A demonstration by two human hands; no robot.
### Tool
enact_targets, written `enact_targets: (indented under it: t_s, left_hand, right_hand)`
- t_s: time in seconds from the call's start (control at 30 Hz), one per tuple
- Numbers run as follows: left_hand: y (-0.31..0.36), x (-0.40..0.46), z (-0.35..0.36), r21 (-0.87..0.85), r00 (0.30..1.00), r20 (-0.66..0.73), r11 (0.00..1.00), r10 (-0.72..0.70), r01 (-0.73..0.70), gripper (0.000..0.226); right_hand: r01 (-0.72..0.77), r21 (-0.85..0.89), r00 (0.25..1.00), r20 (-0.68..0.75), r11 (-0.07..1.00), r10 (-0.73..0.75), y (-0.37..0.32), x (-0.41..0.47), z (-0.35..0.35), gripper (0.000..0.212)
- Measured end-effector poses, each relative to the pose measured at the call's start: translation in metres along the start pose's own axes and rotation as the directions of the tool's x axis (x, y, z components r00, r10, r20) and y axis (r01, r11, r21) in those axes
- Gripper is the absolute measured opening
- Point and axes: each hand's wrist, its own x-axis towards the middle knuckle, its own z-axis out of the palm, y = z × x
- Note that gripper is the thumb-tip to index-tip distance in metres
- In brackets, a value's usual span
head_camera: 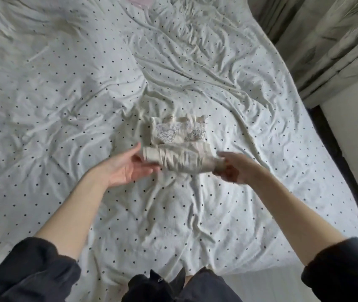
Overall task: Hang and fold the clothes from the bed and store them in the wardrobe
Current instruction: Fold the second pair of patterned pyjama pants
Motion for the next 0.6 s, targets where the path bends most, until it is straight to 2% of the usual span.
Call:
enact_targets:
  t_s: [0.07,0.1,0.17,0.23,0.3,0.4,0.47,0.53,0.6]
  left_hand:
    - [0.021,0.01,0.011,-0.031,0.983,-0.076,0.985,0.165,-0.168,0.045]
    - [0.028,0.018,0.019,0.02,0.959,-0.131,0.968,0.252,-0.252,0.041]
    - [0.033,0.035,0.036,0.329,0.883,-0.21,0.881,0.42,-0.341,0.039]
    - [0.028,0.053,0.05,0.644,0.815,-0.148,0.68,0.56,-0.35,0.048]
    - [0.019,0.076,0.053,0.835,0.813,-0.015,0.454,0.581,-0.31,0.056]
    - [0.006,0.109,0.037,0.997,0.864,0.012,0.057,0.503,-0.047,0.062]
    - [-0.007,0.121,0.023,0.997,0.873,0.046,-0.08,0.486,-0.008,0.068]
    - [-0.02,0.126,0.011,0.989,0.866,0.09,-0.144,0.492,-0.021,0.077]
    - [-0.029,0.13,0.004,0.971,0.837,0.12,-0.238,0.534,0.013,0.084]
  right_hand:
    - [0.139,0.068,0.988,-0.075,0.988,-0.134,-0.028,0.003,0.008,0.025]
    - [0.228,0.02,0.966,-0.13,0.973,-0.223,-0.04,0.007,0.014,0.027]
    - [0.383,-0.25,0.866,-0.237,0.889,-0.44,-0.056,0.019,0.027,0.034]
    - [0.42,-0.6,0.722,-0.234,0.681,-0.651,-0.064,0.031,0.038,0.04]
    - [0.392,-0.794,0.655,-0.115,0.465,-0.747,-0.067,0.048,0.047,0.046]
    - [0.335,-0.929,0.617,0.089,0.158,-0.782,-0.068,0.081,0.057,0.054]
    - [0.341,-0.94,0.612,0.236,-0.018,-0.754,-0.061,0.102,0.06,0.053]
    - [0.364,-0.93,0.686,0.297,-0.039,-0.664,-0.049,0.119,0.06,0.056]
    - [0.382,-0.924,0.757,0.307,0.01,-0.577,-0.038,0.135,0.058,0.058]
